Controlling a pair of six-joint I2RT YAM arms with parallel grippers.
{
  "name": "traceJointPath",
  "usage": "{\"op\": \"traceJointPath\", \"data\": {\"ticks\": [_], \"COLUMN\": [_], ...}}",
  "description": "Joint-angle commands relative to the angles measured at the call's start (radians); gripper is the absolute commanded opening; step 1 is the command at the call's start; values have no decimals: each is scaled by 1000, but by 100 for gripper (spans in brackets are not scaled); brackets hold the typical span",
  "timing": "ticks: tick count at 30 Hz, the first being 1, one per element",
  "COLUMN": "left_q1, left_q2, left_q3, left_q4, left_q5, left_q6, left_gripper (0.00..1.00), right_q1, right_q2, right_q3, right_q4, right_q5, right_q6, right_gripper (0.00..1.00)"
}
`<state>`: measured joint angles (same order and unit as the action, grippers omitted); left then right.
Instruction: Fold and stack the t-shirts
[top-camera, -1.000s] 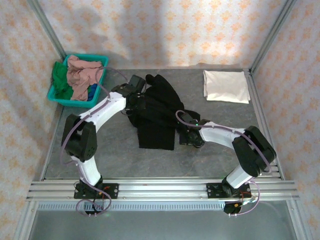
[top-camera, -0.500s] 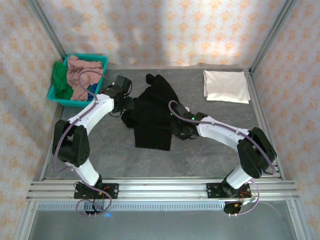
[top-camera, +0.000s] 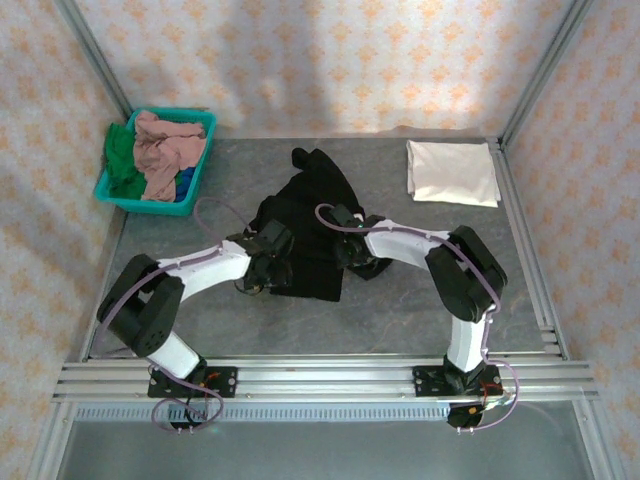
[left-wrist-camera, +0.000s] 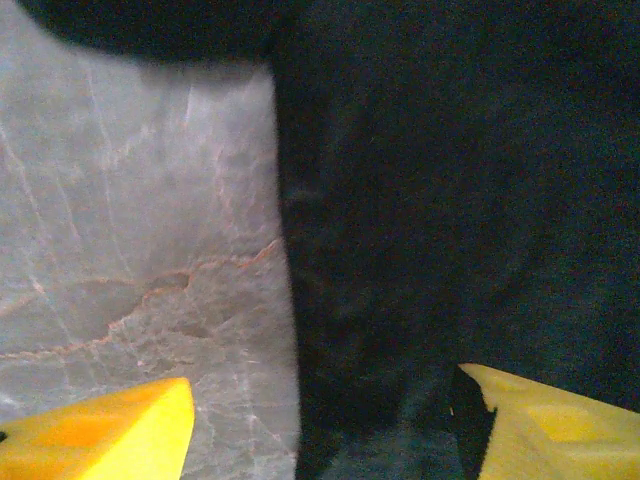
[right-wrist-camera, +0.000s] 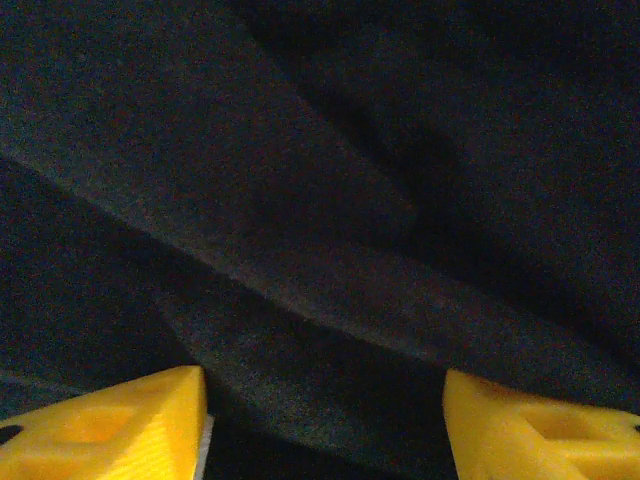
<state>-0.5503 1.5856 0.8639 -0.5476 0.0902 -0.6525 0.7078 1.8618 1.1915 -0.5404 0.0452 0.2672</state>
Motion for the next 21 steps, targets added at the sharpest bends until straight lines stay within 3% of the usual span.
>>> {"op": "traceJointPath", "data": {"ticks": [1, 5, 8, 11, 14, 21], "left_q1": [-7, -8, -7, 3, 57, 298], "left_q2": [43, 132, 161, 127, 34, -317], "left_q3": [0, 13, 69, 138, 213, 496], "left_q4": [71, 89, 44, -18, -113, -279], "left_q5": [5, 25, -4, -23, -33, -49], "left_q6": [-40, -29, -12, 26, 80, 220], "left_gripper": [70, 52, 19, 0, 0, 0], "right_q1": [-15, -35, -58, -75, -101, -158], "right_q2": [10, -10, -50, -108, -204, -553], "right_q3": [14, 7, 6, 18, 35, 157], "right_q4": [-25, -33, -31, -52, -95, -165], "right_q5": [28, 52, 56, 87, 153, 355], "right_q6": [-25, -21, -24, -37, -55, -122], "right_gripper": [50, 27, 12, 0, 0, 0]}}
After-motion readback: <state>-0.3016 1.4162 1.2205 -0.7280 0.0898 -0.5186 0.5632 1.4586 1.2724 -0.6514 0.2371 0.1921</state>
